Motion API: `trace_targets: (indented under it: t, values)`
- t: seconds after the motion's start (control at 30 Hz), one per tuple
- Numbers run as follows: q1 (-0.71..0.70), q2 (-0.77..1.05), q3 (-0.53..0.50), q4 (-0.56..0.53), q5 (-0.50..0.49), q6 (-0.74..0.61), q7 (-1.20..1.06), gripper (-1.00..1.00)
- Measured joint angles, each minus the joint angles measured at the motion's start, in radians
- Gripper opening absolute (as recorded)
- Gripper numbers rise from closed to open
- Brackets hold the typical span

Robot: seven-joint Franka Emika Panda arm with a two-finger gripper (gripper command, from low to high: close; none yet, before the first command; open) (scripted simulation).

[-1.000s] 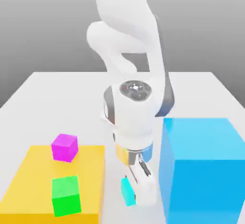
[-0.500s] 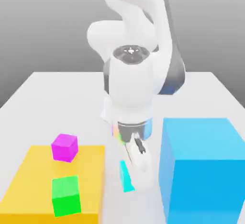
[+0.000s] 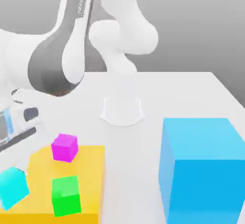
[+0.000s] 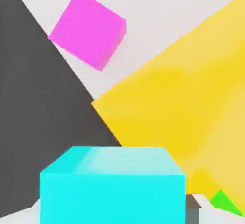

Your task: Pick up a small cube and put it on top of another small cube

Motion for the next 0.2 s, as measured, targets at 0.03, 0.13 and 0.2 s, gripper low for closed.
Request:
trace_targets:
  t: [0.03,0.13,0.2]
  values:
    - [-0.010,0.049,-0.013,0.014,-0.001,0.029,0.011,-1.00]
    - [-0.019,0.118,-0.019,0.026,0.003,0.083,0.015,1.00]
    - [-0.019,0.118,-0.019,0.026,0.003,0.083,0.015,1.00]
